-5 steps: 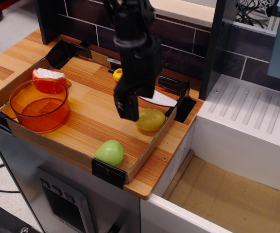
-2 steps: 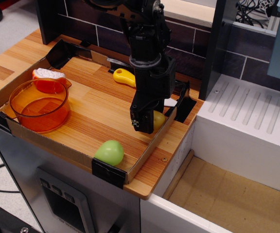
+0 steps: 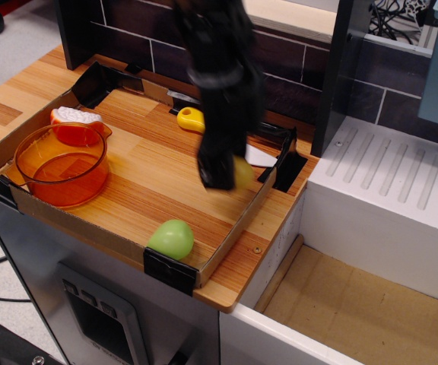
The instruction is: Put potato in pot
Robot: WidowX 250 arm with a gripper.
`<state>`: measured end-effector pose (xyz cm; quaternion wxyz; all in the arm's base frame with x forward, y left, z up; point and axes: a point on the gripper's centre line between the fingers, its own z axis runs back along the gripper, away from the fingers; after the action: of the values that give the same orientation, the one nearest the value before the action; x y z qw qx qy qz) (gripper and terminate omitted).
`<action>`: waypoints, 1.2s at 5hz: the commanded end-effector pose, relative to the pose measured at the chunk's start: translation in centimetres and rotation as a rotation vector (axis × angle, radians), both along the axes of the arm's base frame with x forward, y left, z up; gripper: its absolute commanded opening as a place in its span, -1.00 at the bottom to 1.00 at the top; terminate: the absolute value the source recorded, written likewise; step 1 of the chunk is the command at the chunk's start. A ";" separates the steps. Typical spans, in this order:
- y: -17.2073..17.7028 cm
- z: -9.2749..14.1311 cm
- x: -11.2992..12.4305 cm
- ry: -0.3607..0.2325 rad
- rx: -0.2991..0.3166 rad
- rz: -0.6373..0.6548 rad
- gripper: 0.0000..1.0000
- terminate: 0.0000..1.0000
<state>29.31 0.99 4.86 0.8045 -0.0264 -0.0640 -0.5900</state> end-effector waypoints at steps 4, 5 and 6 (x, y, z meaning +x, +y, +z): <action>13.8 8.5 -4.7 -0.045 0.015 0.166 -1.00 -1.00; 16.0 7.5 -5.7 0.003 0.038 0.163 -1.00 -1.00; 16.6 6.3 -6.2 0.013 0.061 0.152 -1.00 -1.00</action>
<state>24.35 17.03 9.92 0.8525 -0.0185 -0.0346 -0.5213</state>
